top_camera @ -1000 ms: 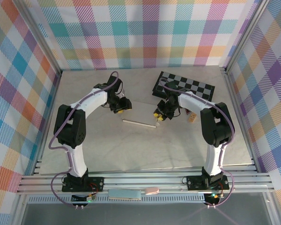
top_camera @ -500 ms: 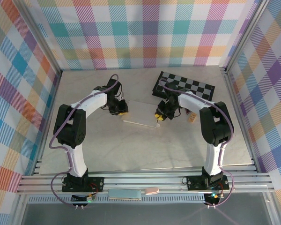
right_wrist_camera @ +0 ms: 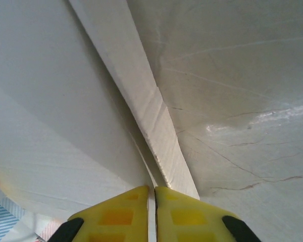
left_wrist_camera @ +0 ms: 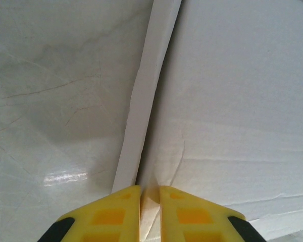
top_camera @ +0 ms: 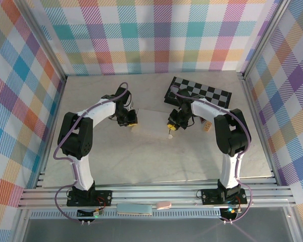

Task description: Fold the paper box

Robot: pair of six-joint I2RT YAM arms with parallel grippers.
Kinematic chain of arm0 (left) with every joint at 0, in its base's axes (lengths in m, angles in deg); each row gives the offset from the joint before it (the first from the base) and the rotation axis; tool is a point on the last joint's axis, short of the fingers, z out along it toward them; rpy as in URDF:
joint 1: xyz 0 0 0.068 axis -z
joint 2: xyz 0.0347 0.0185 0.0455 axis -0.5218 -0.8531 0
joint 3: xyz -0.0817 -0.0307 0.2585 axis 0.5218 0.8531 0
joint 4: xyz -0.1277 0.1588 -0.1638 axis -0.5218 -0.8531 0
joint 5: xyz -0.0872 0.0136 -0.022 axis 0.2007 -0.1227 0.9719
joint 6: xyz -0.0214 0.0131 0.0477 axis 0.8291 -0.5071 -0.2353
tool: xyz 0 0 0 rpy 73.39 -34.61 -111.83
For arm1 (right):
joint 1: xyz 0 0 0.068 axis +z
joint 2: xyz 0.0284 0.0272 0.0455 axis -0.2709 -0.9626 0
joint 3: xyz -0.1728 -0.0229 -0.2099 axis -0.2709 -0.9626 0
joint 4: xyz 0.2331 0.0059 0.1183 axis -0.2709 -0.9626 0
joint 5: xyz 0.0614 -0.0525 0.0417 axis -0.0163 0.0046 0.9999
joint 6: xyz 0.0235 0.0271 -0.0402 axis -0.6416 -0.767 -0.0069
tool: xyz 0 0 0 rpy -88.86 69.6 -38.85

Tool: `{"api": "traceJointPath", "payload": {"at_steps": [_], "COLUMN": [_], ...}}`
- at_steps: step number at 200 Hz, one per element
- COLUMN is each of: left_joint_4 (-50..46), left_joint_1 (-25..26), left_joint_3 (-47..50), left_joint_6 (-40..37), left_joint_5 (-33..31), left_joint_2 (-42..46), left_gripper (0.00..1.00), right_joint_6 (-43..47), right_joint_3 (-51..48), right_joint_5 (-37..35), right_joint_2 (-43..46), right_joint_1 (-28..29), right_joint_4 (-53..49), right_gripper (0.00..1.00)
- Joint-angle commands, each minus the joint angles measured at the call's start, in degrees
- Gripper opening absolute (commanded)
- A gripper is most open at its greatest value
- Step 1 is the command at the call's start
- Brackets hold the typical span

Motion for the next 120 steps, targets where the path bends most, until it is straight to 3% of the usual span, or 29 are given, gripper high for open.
{"api": "traceJointPath", "payload": {"at_steps": [1, 46, 96, 120], "left_joint_4": [-2.79, -3.70, -0.72, -1.29], "left_joint_1": [-0.24, -0.41, -1.47, -1.47], "left_joint_3": [1.31, -0.17, -2.91, -3.57], "left_joint_6": [-1.40, -2.33, -2.77, -3.18], "left_joint_5": [-3.14, -5.75, 3.02, 3.09], "left_joint_2": [2.33, 6.00, 1.88, -0.79], "left_gripper": [0.18, 0.44, 0.48, 0.47], "right_joint_6": [1.91, 5.15, 10.34, 11.41], "right_joint_3": [1.59, 3.84, 8.47, 8.55], "right_joint_5": [-2.03, -2.66, -3.14, -2.50], "right_joint_2": [-1.11, -1.18, -1.34, -0.50], "right_joint_1": [-0.26, -0.39, -0.86, -1.85], "right_joint_4": [-3.44, -5.76, -10.41, -11.00], "right_gripper": [0.10, 0.10, 0.18, 0.24]}}
